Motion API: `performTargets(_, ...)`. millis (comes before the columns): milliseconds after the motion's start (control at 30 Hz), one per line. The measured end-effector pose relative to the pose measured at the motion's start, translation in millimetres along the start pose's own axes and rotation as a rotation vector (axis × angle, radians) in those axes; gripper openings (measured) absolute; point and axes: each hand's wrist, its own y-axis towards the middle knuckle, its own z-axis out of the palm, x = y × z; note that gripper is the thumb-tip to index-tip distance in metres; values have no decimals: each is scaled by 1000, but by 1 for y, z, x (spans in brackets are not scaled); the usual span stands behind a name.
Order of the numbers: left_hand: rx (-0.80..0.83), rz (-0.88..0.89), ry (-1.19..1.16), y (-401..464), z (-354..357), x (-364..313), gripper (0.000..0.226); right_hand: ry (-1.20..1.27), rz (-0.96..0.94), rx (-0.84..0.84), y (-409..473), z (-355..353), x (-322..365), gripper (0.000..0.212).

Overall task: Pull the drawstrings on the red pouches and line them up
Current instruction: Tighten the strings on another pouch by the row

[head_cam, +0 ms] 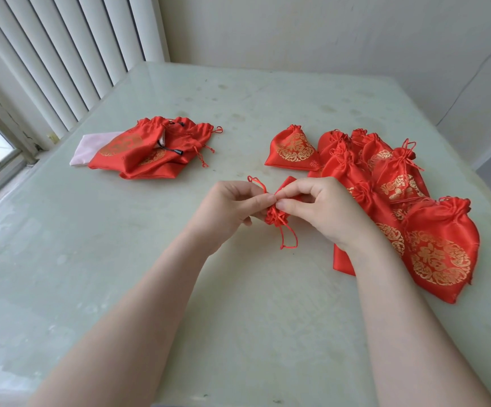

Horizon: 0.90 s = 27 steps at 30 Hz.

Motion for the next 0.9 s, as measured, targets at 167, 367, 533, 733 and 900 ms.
performTargets(167,-16,118,197,0,1,-1,17,-23,86,5,-2,4,3,11)
performTargets(367,-87,193,340,1,3,2,13,-154,108,-62,-2,6,6,11)
performTargets(533,-101,516,517,7,-10,9,21,128,105,-11,-3,8,10,19)
performTargets(733,-333,952,944,10,-8,11,19,318,107,4,-3,6,12,18)
performTargets(900,-315,965,864,10,-7,14,19,466,120,61,-5,4,15,17)
